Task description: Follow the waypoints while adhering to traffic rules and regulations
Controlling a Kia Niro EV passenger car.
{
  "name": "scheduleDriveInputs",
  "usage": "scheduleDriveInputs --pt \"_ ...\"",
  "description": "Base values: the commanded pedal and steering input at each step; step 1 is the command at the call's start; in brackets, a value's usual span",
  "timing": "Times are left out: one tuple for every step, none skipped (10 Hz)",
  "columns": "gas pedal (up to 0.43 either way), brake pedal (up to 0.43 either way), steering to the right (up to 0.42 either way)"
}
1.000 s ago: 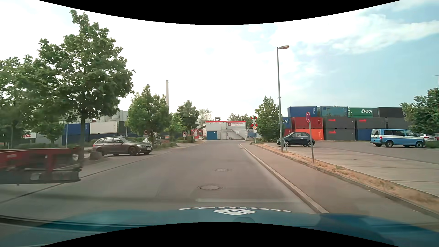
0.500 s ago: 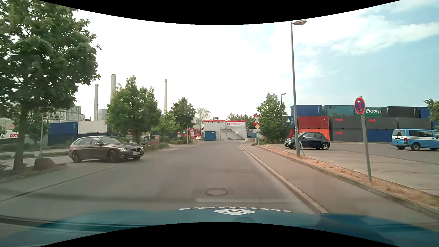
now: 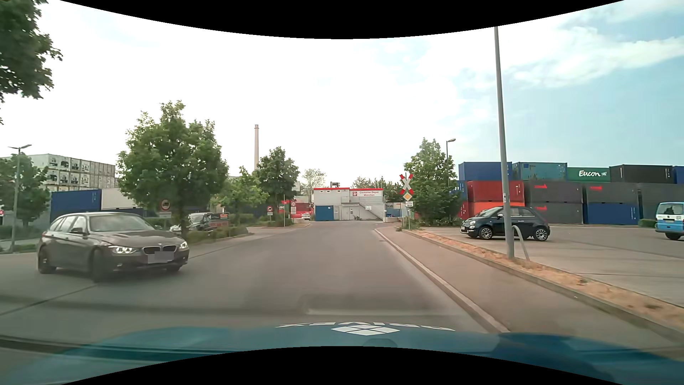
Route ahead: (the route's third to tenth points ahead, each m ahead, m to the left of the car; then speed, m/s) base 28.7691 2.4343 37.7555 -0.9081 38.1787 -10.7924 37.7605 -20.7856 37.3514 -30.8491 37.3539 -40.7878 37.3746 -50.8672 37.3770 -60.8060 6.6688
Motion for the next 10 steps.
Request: scheduleDriveInputs --pt "0.150 0.000 0.002" --pt "0.150 0.000 0.003" --pt "0.150 0.000 0.003" --pt "0.150 0.000 0.002" --pt "0.150 0.000 0.002" --pt "0.150 0.000 0.002" --pt "0.150 0.000 0.002" --pt "0.150 0.000 0.002" --pt "0.150 0.000 0.002" --pt "0.150 0.000 0.002"
